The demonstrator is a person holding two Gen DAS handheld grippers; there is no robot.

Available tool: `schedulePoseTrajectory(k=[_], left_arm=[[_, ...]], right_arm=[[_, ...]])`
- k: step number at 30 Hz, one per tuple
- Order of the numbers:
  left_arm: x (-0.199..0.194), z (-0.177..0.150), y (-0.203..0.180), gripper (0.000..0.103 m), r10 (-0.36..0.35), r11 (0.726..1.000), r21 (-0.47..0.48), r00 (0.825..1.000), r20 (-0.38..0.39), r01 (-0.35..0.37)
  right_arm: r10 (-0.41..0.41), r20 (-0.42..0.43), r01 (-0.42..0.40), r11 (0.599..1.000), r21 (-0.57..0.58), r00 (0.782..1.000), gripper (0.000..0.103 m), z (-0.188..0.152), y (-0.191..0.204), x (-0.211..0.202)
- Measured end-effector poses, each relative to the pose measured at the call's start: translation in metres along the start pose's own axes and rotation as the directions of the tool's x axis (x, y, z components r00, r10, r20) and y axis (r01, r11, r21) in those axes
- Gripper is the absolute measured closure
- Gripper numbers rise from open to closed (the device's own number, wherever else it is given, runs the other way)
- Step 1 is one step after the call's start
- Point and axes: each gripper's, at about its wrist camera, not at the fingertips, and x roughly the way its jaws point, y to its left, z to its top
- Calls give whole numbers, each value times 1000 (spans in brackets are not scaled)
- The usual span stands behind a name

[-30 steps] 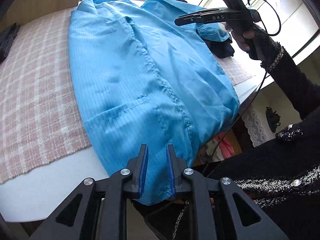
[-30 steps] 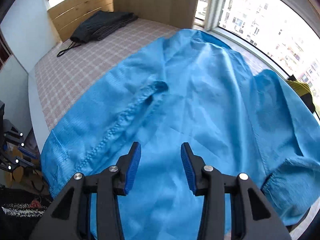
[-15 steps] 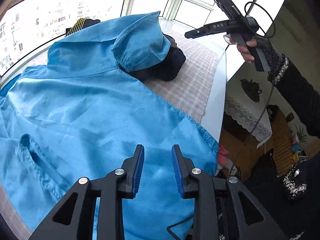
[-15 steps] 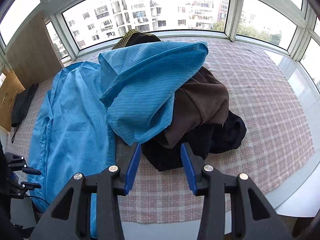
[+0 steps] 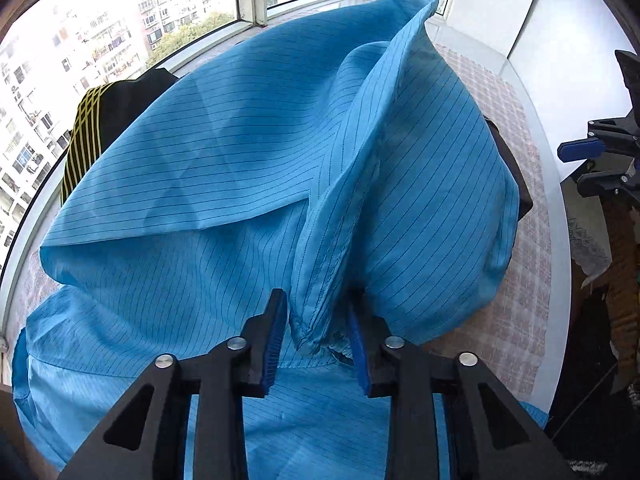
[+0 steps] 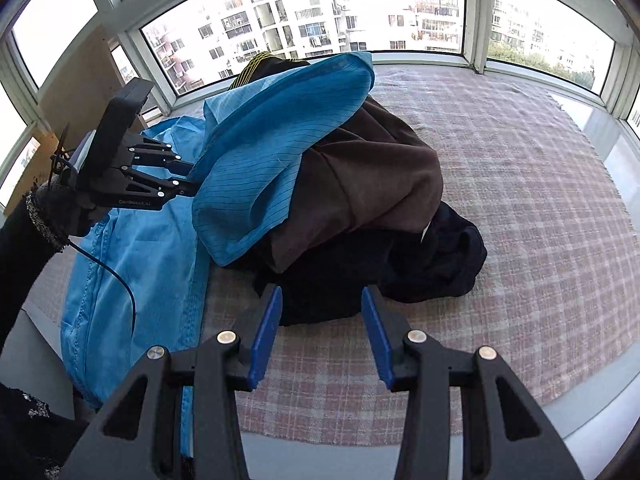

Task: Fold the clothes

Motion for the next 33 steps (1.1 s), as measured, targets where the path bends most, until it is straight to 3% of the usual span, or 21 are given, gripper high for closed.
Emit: schedulePoseTrajectory(k=[6,10,13,16,21,24,27,30,33], left_arm=[[-72,-45,-35,96,-95,995,-3,988,124,96],[-136,-95,-72,96,-201,973,-67,953,227,221],[-173,-138,-95,96,-224,951,-143,931,289,274],[-198,-183,-104,96,-226,907,-266,910,348,327],[-207,-238,-118,96,-121,883,-403,946,302,242],[-193,-240,-139,96,-84,928,-341,975,205,151],[-173,-228,-158,96,-108,957,-254,983,147,143],[-153,-222,-184,95,-76,989,-120,996,50,82],[-144,-230,-197,95,-55,997,-61,998,-7,55]], right_arm=[[-25,47,27,999,-47,999,62,42,-6,-10],[-26,69,35,990,-140,997,62,89,16,-6],[-20,62,34,972,-232,998,61,119,46,8],[21,17,-14,949,-316,1000,60,135,82,30],[17,-51,-37,906,-422,999,60,160,136,80],[3,-93,-46,888,-458,996,60,179,166,113],[-40,-162,-43,878,-476,986,60,193,196,160],[-89,-222,-31,873,-486,971,60,204,226,209],[-81,-306,-51,916,-398,948,60,214,239,259]])
